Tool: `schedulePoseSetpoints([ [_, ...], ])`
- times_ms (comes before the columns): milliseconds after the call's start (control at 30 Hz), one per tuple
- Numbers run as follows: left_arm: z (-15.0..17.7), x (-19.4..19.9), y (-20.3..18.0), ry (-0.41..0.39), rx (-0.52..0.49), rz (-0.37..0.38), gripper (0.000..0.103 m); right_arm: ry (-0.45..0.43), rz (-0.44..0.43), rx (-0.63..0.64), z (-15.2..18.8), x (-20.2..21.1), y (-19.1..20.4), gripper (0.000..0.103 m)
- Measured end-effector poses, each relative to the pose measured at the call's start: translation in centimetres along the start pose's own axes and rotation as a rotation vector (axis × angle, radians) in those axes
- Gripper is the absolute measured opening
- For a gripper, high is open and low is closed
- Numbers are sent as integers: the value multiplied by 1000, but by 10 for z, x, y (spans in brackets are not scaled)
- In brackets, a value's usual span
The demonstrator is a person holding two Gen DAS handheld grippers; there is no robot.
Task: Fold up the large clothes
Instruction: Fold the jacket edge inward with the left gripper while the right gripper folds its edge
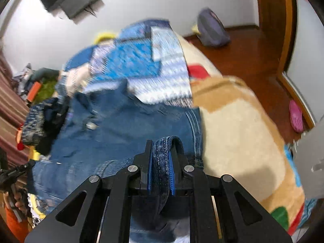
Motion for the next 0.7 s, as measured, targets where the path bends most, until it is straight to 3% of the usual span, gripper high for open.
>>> schedulePoseSetpoints([
  [133, 10, -22, 16, 46, 32, 2, 13, 61, 9, -25, 7, -24, -10, 14],
  [267, 13, -14, 12, 58, -18, -10, 17, 86, -4, -57, 4, -11, -12, 20],
  [333, 14, -4, 7, 54, -43, -26, 23, 104, -19, -77, 2, -3, -12, 25],
  [400, 16, 9, 4, 36, -64, -36, 37, 87, -31, -78, 3, 9, -11, 35],
  [500, 22, 28, 2, -2, -76, -44, 49, 49, -22, -35, 10, 33, -6, 42],
  [700, 48, 44, 9, 17, -35, -8, 49, 62, -45, 4, 36, 49, 2, 45],
])
Point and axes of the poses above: each gripper's, at about its wrist camera, not at the fingertips, and x roughly against the way its jaws point, y to its left, z to its underside, the point moved 3 cm from there along -x, roughly the way its jaws point, and after that the axes turned 1 degree about -x, right-handed, at the moved point
